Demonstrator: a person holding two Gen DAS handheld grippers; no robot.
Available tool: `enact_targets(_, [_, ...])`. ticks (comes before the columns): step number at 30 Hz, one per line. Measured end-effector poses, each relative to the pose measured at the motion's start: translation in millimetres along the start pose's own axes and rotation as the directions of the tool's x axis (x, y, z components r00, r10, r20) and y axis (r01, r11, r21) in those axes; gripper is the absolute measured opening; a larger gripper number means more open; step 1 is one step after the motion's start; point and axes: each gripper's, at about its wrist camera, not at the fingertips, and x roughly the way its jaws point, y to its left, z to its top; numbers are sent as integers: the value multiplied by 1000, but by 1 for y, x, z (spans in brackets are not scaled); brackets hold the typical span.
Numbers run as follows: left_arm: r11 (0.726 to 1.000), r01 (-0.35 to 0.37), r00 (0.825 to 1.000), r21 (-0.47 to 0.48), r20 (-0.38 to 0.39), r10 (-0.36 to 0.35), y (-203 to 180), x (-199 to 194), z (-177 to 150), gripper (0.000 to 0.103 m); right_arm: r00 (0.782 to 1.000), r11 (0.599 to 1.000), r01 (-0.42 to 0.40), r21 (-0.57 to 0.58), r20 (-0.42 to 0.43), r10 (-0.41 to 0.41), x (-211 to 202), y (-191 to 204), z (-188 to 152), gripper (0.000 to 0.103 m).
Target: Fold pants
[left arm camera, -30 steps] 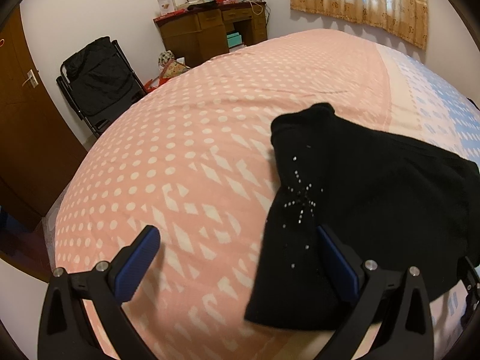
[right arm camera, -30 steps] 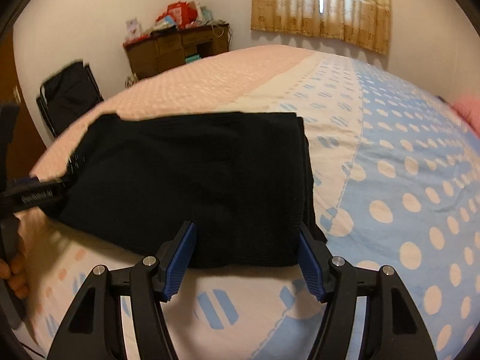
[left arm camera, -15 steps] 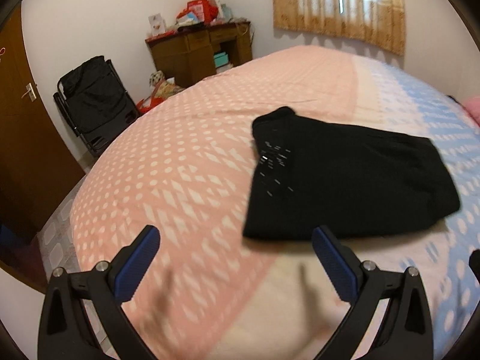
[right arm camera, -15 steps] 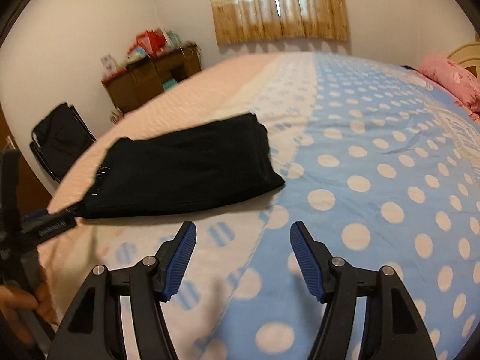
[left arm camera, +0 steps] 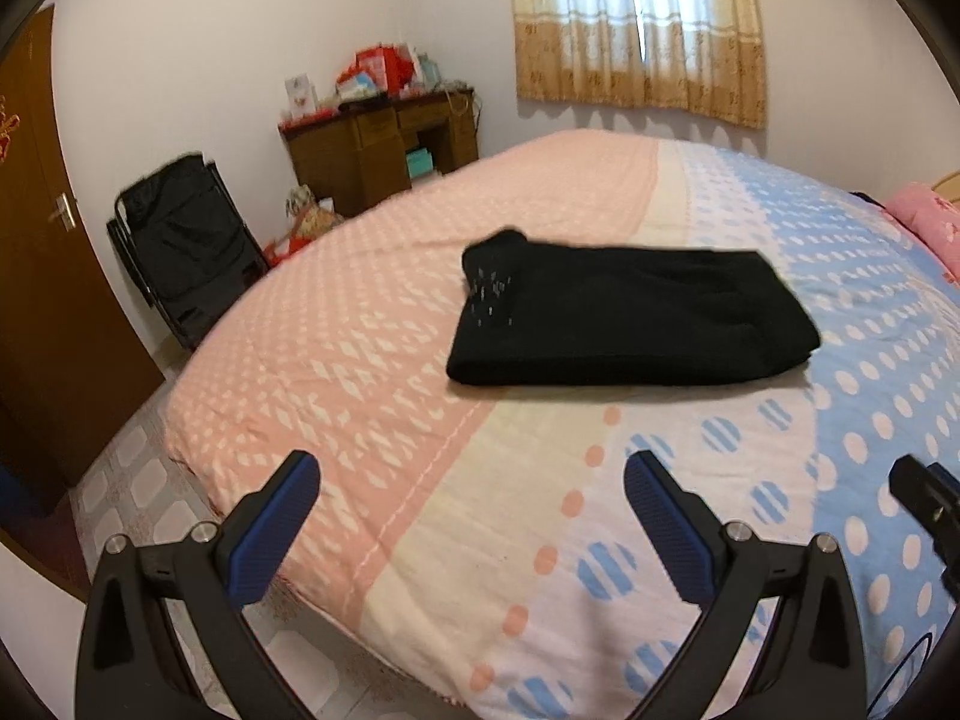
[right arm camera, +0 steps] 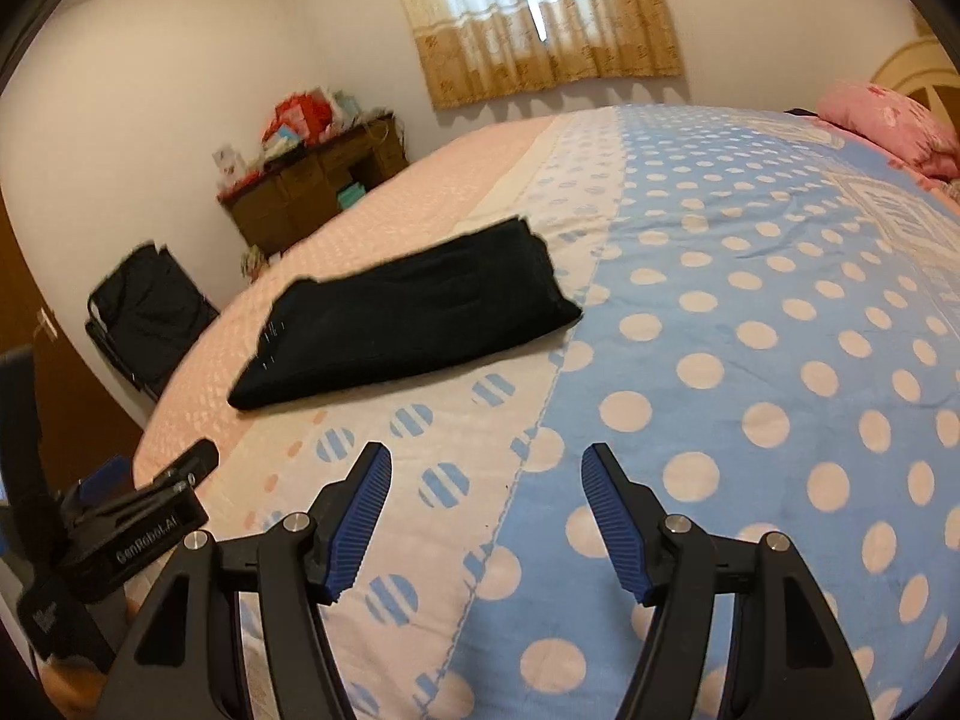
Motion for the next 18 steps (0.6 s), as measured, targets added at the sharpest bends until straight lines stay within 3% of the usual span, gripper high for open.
enact_targets(3, [1000, -7, 996, 5, 85, 6, 0, -23, 7, 103, 993, 1000, 1, -14, 116, 1, -29, 5, 4, 68])
enact_targets(7, [999, -48, 977, 17, 206, 44, -1, -52, 16, 103, 971, 999, -6, -40, 239, 15, -61, 15, 7, 69])
enact_targets(10, [999, -42, 970, 19, 239, 36, -2, -62, 21, 103, 951, 998, 2, -60, 308, 16, -78, 22, 8, 76])
enact_targets(13, [999, -33, 968, 24, 250, 26, -3, -67, 22, 103, 941, 997, 21, -76, 337, 6, -84, 26, 9, 77])
enact_targets(18, [999, -34, 970, 36, 241, 24, -7, -63, 23, 103, 946, 998, 15, -57, 325, 4, -84, 21, 10, 77])
